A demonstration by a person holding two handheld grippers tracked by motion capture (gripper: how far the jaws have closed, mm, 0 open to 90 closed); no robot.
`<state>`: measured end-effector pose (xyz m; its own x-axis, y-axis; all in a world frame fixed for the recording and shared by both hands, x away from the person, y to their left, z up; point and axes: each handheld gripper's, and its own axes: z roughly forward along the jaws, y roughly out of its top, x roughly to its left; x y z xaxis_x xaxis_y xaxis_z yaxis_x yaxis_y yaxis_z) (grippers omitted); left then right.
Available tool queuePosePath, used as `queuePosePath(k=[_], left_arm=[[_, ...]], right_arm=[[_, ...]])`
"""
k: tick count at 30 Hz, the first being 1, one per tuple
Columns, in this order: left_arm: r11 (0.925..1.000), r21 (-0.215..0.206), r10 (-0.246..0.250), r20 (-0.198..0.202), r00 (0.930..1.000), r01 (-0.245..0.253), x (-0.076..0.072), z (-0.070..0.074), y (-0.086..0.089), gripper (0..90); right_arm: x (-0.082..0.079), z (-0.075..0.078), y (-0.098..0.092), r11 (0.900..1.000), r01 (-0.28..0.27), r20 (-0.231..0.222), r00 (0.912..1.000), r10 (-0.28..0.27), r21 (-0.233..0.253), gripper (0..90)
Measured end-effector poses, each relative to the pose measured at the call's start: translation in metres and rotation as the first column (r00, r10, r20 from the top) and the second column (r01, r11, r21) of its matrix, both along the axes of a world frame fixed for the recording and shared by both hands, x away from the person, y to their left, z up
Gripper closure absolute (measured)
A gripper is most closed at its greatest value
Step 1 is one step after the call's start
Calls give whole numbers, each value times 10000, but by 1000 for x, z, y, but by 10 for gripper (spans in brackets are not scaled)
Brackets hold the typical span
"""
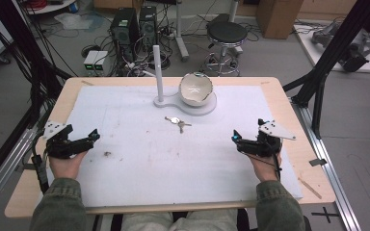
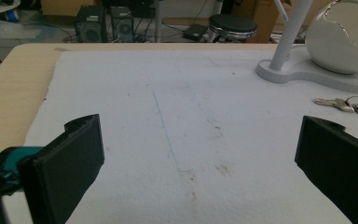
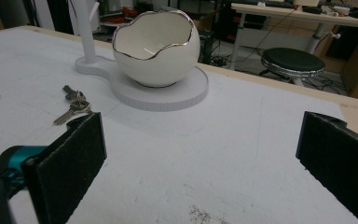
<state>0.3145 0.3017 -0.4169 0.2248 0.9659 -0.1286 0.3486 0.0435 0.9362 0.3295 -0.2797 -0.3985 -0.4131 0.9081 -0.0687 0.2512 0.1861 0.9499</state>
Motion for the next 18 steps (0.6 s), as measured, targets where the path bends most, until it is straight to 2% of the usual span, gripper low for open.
queuePosePath(k=[18], left_arm=[[10000, -36, -7, -14, 10000, 7, 1, 0, 0, 17]], right_arm=[[1, -1, 0, 10000, -14, -28, 10000, 14, -6, 5]])
